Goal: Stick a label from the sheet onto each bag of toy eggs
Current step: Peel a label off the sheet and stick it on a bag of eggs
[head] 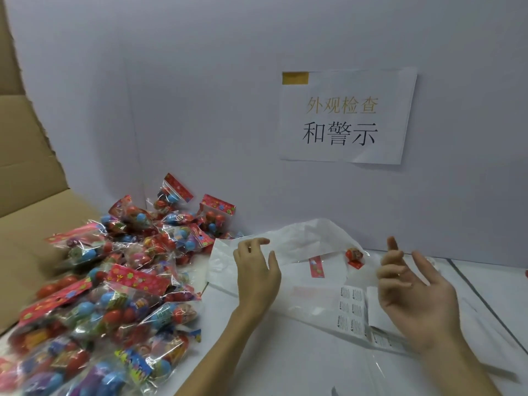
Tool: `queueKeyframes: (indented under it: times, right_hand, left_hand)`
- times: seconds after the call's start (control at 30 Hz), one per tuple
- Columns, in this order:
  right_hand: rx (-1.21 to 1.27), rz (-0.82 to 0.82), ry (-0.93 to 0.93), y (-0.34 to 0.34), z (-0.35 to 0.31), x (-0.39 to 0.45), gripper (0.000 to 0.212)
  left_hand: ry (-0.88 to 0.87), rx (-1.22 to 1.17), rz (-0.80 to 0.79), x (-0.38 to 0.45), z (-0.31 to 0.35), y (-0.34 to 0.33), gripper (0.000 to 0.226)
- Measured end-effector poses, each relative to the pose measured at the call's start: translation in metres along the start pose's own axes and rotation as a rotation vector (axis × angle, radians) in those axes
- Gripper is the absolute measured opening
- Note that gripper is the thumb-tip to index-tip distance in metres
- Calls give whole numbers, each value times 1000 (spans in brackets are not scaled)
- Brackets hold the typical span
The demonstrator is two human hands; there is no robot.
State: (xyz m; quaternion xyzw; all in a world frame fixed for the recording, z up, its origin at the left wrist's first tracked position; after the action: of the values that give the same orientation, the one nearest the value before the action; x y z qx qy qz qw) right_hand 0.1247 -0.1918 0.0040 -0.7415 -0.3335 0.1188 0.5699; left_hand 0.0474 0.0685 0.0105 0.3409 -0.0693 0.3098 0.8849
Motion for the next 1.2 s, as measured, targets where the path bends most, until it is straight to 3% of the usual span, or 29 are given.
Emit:
queueKeyframes:
  times: [0.23, 0.33, 0.43, 0.53, 0.6, 0.77, 0.9, 1.03, 1.1, 1.2]
  right_hand:
    - [-273, 94, -132, 3, 32, 5, 39]
    - [-347, 123, -119, 4, 35, 6, 38]
    - [-399, 146, -128, 5, 38, 7, 37]
    - [-444, 173, -146, 7, 40, 7, 34]
    - [-465, 171, -162, 10, 42, 7, 33]
    - [-561, 104, -158, 22, 43, 13, 38]
    - [-1019, 101, -67, 19, 29, 14, 43]
    - [-1217, 49, -69, 6, 31, 10, 54]
    - [-1289, 115, 8, 4, 23, 8, 47]
    - [-1201, 190, 70, 10, 12, 5, 30]
  left_hand:
    - [429, 1004, -261, 68, -50, 72, 66]
    - [422, 1340, -274, 82, -72, 101, 70]
    - [320, 1360, -207, 85, -68, 108, 58]
    - [194, 1297, -95, 78, -30, 98, 50]
    - [72, 1197, -36, 65, 3, 80, 58]
    - [-398, 574, 83, -3, 81, 12, 70]
    - [-607, 324, -26, -48, 95, -43, 75]
    - [-819, 298, -96, -62, 91, -62, 74]
    - [-815, 182, -150, -61, 86, -62, 77]
    - [-568, -202, -292, -48, 69, -60, 90]
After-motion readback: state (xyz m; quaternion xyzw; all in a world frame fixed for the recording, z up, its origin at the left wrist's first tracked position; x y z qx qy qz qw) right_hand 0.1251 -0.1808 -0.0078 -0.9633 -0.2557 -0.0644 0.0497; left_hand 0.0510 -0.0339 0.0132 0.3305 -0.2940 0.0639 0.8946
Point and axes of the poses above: each hand's wrist, its own x-axis towards the middle knuckle, its own y-axis out of the back of the hand, z = x × y, the point moved 8 cm from there along x, towards the middle knuckle, and after that the axes turned 13 degrees about -z, right-handed, at the moved point
